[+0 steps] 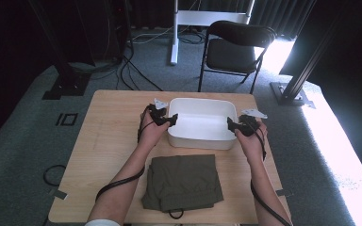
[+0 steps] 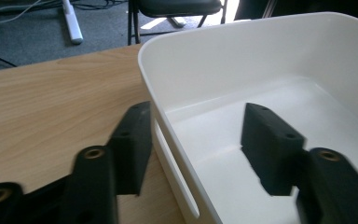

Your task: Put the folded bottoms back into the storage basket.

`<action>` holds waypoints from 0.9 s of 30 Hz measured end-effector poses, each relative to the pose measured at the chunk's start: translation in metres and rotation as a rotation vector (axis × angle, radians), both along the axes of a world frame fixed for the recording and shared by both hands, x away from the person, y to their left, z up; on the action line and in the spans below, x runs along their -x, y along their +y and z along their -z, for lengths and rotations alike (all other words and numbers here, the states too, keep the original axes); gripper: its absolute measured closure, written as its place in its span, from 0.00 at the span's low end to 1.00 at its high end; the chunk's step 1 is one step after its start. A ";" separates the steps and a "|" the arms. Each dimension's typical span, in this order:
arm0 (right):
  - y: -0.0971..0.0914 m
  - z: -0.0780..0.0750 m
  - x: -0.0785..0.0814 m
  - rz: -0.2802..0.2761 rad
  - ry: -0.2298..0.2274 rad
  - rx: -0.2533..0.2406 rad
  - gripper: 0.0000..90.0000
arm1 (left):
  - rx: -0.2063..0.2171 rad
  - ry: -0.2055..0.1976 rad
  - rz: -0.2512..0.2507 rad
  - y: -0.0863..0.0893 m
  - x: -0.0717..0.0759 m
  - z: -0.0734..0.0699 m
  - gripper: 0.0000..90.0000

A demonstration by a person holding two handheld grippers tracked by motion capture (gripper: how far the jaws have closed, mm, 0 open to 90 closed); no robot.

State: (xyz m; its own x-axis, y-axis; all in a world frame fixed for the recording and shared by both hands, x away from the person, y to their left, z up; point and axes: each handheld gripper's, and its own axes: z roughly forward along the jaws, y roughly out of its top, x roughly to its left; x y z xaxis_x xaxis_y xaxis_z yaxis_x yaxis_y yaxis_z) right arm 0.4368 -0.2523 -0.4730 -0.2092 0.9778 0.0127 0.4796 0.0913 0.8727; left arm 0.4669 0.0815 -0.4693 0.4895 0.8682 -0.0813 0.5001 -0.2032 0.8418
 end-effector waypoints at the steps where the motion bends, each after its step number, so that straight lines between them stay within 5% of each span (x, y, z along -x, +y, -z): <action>1: 0.001 -0.003 0.001 -0.004 -0.021 -0.007 0.35 | 0.025 -0.004 0.008 0.001 0.001 -0.001 0.48; 6: 0.006 -0.014 0.005 -0.041 -0.083 -0.037 0.20 | 0.040 -0.015 0.034 0.004 0.009 -0.006 0.41; 12: 0.014 -0.025 0.016 -0.115 -0.071 -0.060 0.17 | 0.033 -0.035 0.066 0.009 0.020 -0.014 0.32; 16: 0.018 -0.029 0.025 -0.155 -0.070 -0.018 0.18 | 0.044 -0.018 0.084 0.013 0.029 -0.019 0.32; 20: 0.025 -0.031 0.036 -0.199 -0.078 -0.018 0.15 | 0.030 -0.020 0.113 0.016 0.037 -0.021 0.23; 27: 0.031 -0.033 0.055 -0.249 -0.090 0.006 0.15 | 0.029 -0.011 0.149 0.024 0.054 -0.021 0.21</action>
State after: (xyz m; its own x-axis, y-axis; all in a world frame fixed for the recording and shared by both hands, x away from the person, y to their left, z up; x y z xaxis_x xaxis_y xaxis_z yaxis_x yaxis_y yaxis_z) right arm 0.3818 -0.2209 -0.4400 -0.4434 0.8961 -0.0223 0.3626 0.2020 0.9098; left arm 0.4127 0.1053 -0.4479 0.6138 0.7833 -0.0987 0.4566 -0.2503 0.8538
